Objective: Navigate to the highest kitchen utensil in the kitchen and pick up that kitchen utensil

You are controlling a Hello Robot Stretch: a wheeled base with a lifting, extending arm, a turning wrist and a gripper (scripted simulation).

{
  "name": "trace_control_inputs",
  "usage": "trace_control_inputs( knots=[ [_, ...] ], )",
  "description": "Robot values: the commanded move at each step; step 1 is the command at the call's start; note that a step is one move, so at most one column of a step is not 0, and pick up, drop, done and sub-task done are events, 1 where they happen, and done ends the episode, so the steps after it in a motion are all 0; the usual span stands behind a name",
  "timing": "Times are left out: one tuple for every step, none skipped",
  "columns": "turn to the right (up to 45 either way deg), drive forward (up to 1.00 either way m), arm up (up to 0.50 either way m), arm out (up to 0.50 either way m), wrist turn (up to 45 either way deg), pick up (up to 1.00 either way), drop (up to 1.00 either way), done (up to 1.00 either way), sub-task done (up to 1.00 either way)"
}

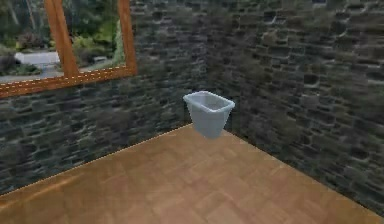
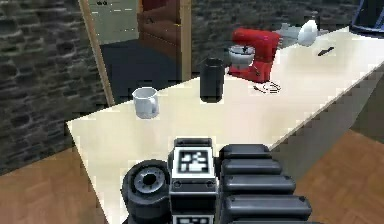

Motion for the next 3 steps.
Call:
trace_control_inputs(
  knots=[
    [0.0, 0.20, 0.00, 0.00, 0.0, 0.00, 0.00, 0.00, 0.00],
    [45.0, 0.00, 0.00, 0.00, 0.0, 0.00, 0.00, 0.00, 0.00],
    [3.0, 0.00, 0.00, 0.00, 0.0, 0.00, 0.00, 0.00, 0.00]
  ],
)
